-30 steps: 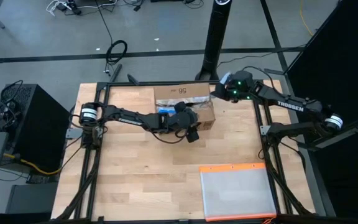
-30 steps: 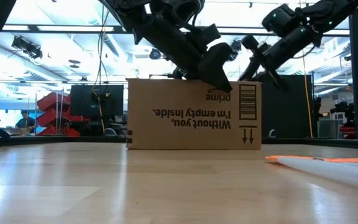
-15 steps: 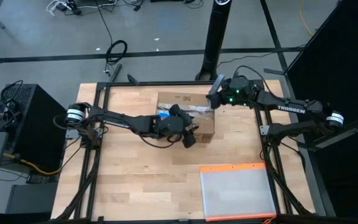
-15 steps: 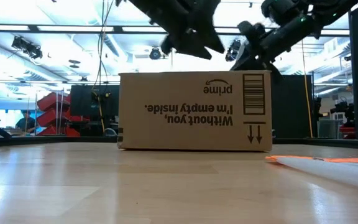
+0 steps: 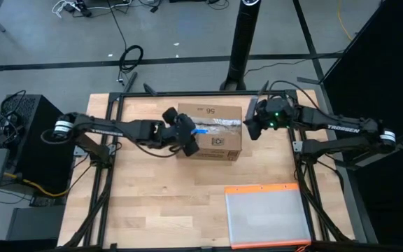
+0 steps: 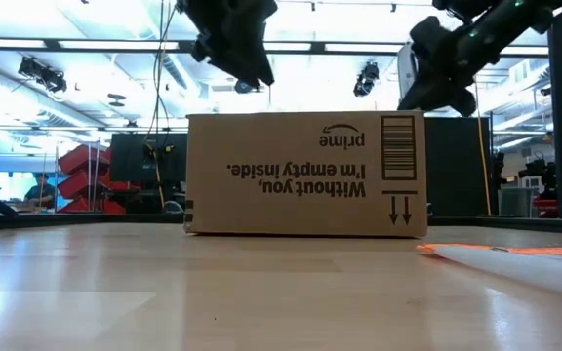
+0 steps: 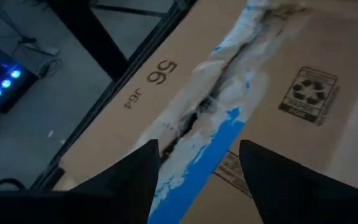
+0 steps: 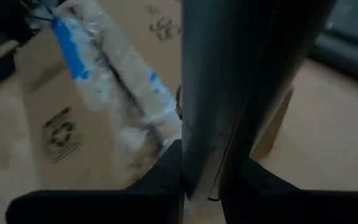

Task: Unpack boxes
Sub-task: Open the cardboard box using the cutter

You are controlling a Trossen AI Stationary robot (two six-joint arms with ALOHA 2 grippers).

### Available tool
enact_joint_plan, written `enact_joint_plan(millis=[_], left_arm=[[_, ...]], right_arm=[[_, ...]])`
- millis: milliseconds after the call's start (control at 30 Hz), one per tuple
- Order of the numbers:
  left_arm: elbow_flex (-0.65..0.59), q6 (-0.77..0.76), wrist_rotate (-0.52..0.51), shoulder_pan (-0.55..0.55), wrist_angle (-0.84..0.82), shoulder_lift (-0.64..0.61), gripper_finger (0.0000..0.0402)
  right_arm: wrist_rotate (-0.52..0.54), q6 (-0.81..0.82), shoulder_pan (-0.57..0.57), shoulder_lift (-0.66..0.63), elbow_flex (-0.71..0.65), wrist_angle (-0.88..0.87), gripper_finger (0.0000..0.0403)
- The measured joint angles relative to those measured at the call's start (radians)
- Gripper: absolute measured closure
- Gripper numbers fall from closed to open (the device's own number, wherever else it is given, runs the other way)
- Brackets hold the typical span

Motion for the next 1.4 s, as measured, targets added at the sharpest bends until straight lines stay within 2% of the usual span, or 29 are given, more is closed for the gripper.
enact_joint_plan(millis=[167,267,733,867,1067,1233,1400], left_arm=[[-0.024,0.066,0.205,0.064,0.199,0.03,0.0188],[-0.029,0.055,0.294,0.087,0.249,0.044,0.0188],[-0.029,-0.213,0.381,0.083,0.067,0.044,0.0188],[-0.029,-0.292,0.373,0.079,-0.017,0.044,0.0188],[-0.028,-0.39,0.397,0.074,-0.098,0.069,0.0188],[-0.027,-0.445,0.423,0.075,-0.099,0.074,0.0188],[-0.014,-0.484,0.412,0.094,-0.083,0.07,0.0188]], right_arm=[[0.017,-0.134,-0.003,0.032,0.0,0.168,0.0362],[-0.043,-0.2,0.003,0.033,0.0,0.243,0.0362],[-0.171,-0.362,0.024,0.178,0.0,0.312,0.0362],[-0.156,-0.381,0.025,0.153,0.0,0.218,0.0362],[-0.152,-0.346,0.05,-0.003,0.06,0.023,0.0362],[-0.148,-0.274,0.042,-0.105,0.107,-0.119,0.0362],[-0.182,-0.169,-0.016,-0.053,0.05,-0.255,0.0362]])
